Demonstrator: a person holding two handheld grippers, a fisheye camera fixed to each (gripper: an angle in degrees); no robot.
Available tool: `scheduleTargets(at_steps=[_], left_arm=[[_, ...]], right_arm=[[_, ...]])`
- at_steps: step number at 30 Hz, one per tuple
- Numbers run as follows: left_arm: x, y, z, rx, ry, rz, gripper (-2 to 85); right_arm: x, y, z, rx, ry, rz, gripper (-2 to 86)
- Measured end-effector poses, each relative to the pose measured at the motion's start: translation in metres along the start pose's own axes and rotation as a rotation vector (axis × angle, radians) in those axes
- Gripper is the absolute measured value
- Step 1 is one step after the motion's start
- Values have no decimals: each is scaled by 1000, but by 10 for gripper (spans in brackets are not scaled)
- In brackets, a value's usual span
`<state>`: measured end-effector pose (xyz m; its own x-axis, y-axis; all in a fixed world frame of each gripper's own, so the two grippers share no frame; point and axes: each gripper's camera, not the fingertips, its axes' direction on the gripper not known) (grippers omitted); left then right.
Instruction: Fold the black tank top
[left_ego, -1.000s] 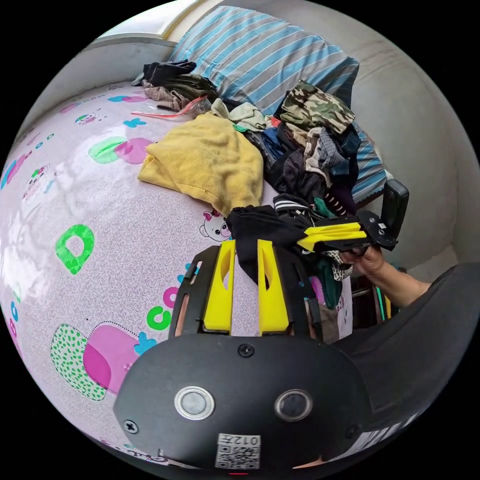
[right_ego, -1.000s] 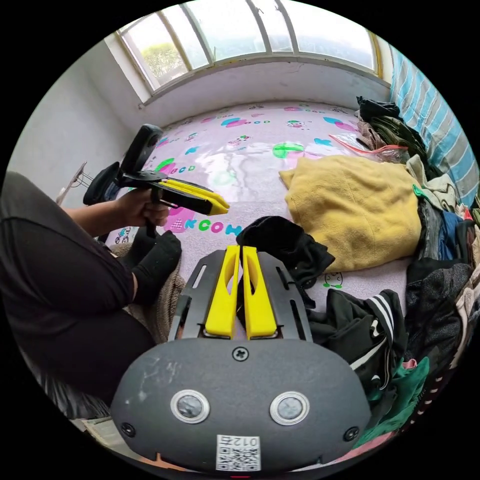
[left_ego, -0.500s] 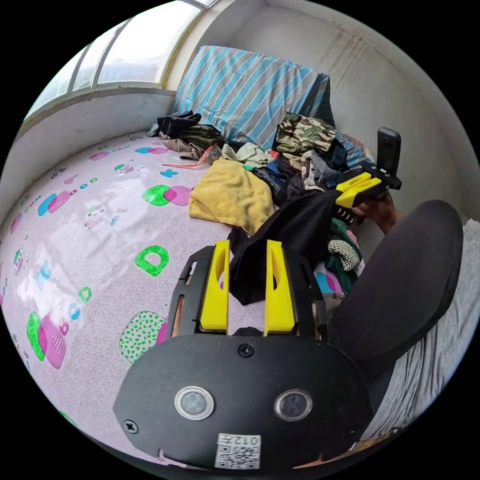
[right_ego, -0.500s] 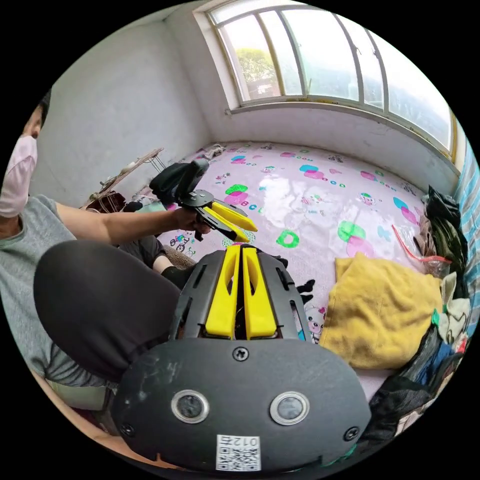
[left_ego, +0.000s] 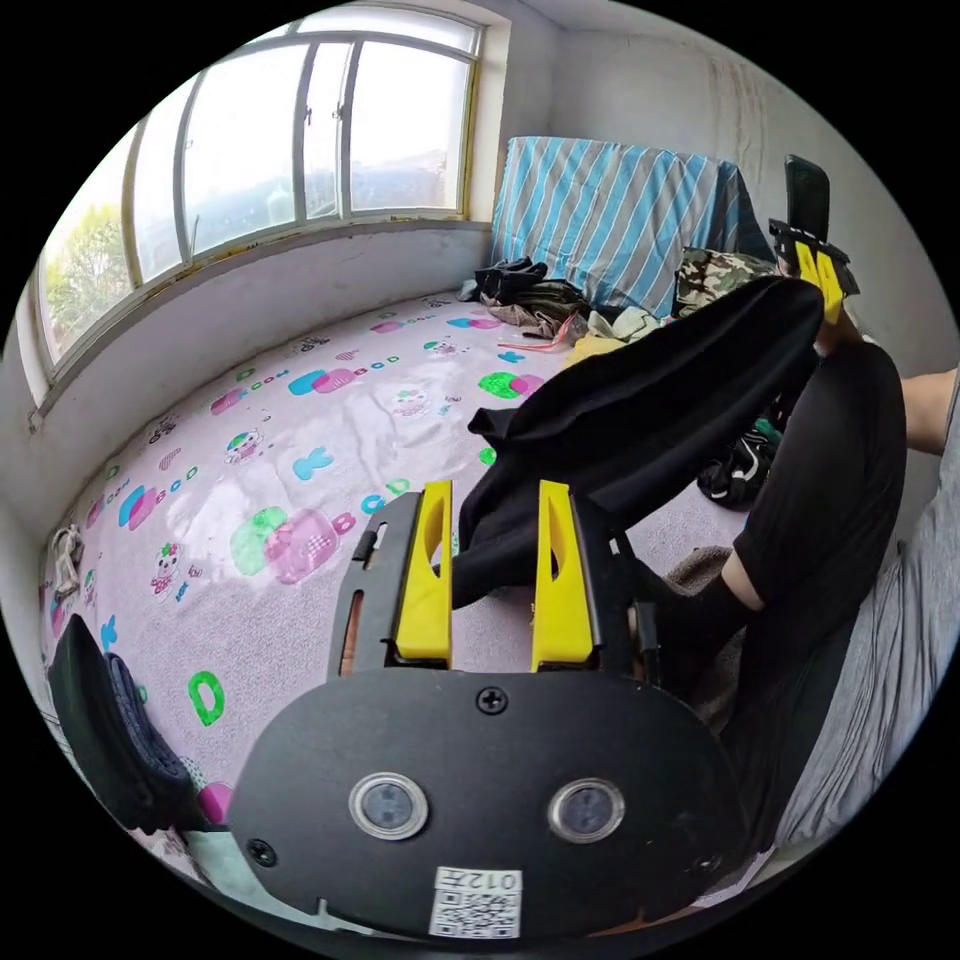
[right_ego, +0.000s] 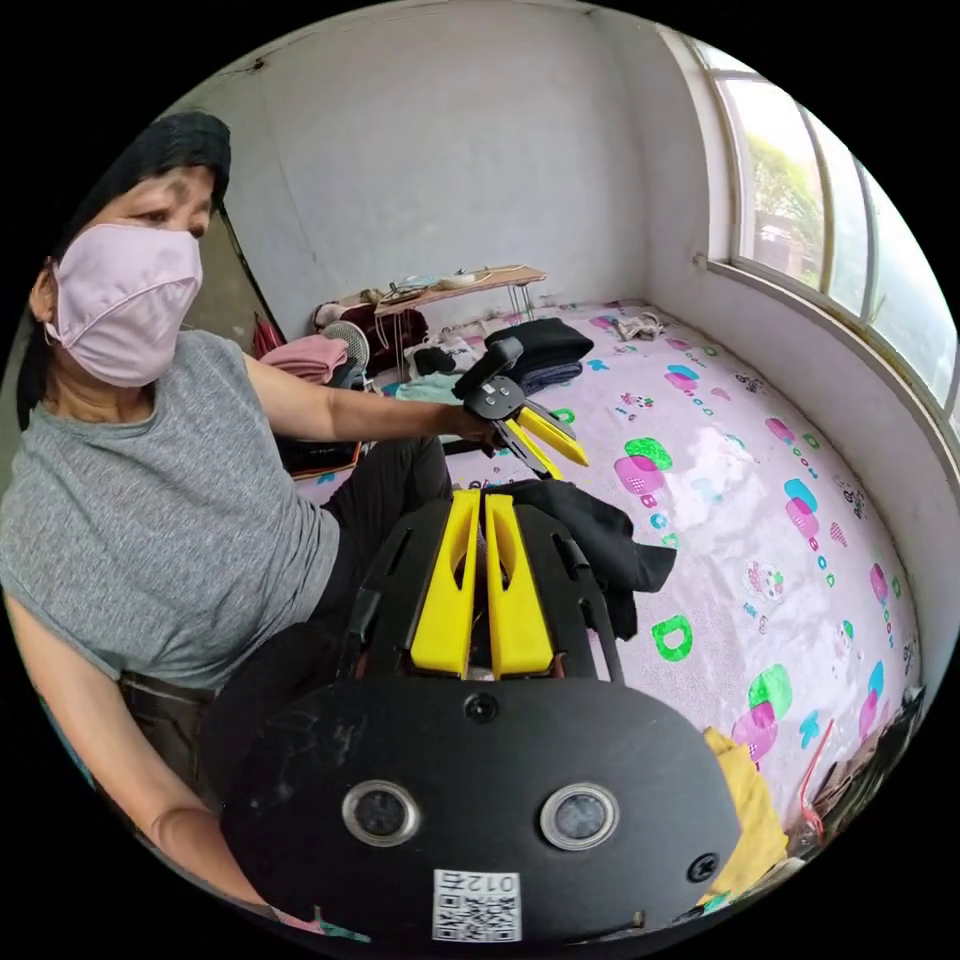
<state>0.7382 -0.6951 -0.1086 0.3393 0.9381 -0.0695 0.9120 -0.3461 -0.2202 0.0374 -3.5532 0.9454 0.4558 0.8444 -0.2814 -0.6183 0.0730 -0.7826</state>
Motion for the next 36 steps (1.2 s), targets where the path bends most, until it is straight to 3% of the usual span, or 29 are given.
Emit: scheduleTargets(at_steps=[4, 8, 14, 17, 21, 23, 31, 36], left_arm=[[9, 31, -5, -70, -28, 36, 128], [30, 49, 4, -145, -39, 122, 126], [3, 36, -9, -44, -100, 62, 111], [-33, 14, -8, -38, -14, -31, 111], [-85, -6, 41, -228, 352, -291, 117], [-95, -7, 61, -278, 445, -343, 119], [-106, -23, 102, -463, 474, -364, 118], [-118, -18, 109, -540, 546, -413, 61]], right_arm=[[15, 29, 66, -113, -21, 8, -6], [36, 74, 106, -101, -154, 4, -6], [57, 117, 152, -98, -310, -71, -6], [71, 127, 186, -133, -351, -103, -7], [88, 134, 227, -174, -367, -139, -7], [104, 140, 250, -176, -365, -145, -7], [159, 151, 321, -151, -369, -145, -6], [182, 142, 369, -158, -349, -166, -6]])
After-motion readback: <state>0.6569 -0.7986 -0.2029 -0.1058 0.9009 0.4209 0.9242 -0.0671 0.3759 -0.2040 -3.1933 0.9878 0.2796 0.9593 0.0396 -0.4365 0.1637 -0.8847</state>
